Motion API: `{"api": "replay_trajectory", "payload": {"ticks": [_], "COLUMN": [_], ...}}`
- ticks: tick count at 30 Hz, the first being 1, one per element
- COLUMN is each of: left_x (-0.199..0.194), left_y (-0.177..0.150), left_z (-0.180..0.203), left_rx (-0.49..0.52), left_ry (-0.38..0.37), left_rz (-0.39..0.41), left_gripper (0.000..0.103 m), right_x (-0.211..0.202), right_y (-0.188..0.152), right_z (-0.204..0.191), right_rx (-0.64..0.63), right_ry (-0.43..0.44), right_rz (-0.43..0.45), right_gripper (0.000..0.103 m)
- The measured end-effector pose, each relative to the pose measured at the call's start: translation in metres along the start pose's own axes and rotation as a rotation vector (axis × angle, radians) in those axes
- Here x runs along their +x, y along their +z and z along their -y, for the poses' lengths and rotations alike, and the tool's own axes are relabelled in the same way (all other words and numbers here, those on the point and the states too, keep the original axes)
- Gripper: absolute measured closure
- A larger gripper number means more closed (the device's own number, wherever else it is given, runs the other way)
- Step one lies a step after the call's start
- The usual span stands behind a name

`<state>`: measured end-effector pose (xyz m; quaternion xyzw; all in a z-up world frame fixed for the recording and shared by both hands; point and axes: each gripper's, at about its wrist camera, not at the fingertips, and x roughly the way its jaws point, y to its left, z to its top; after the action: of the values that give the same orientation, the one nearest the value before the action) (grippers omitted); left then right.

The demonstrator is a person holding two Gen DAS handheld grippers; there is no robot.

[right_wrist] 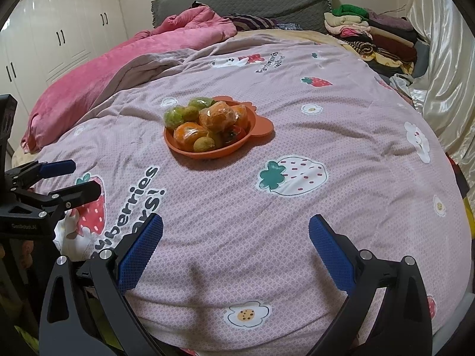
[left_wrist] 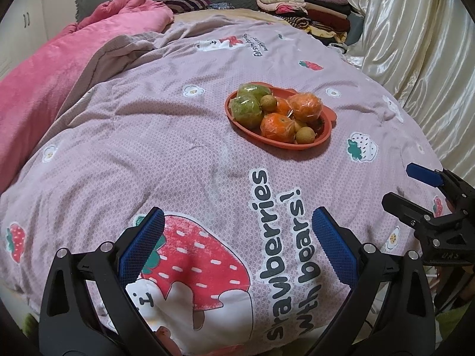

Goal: Organize fruits

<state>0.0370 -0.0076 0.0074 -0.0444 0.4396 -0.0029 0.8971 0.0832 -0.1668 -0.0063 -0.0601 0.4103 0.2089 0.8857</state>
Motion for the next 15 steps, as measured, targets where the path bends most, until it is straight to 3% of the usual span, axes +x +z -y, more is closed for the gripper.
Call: {"api": "replay_trajectory", "payload": {"ticks": [15], "left_x": [-0.0012], "left_y": [-0.0002], "left_z": [0.001], "left_rx": [0.004], "left_ry": [-0.01], "left_rz": [0.003], "left_gripper": [0.01], "right_x": [-0.002], "right_y": [-0.0006], "right_z": [0.0016], "right_rx": [0.004], "right_ry": [-0.001], "right_rz": [0.001], "right_gripper": [0.005]}}
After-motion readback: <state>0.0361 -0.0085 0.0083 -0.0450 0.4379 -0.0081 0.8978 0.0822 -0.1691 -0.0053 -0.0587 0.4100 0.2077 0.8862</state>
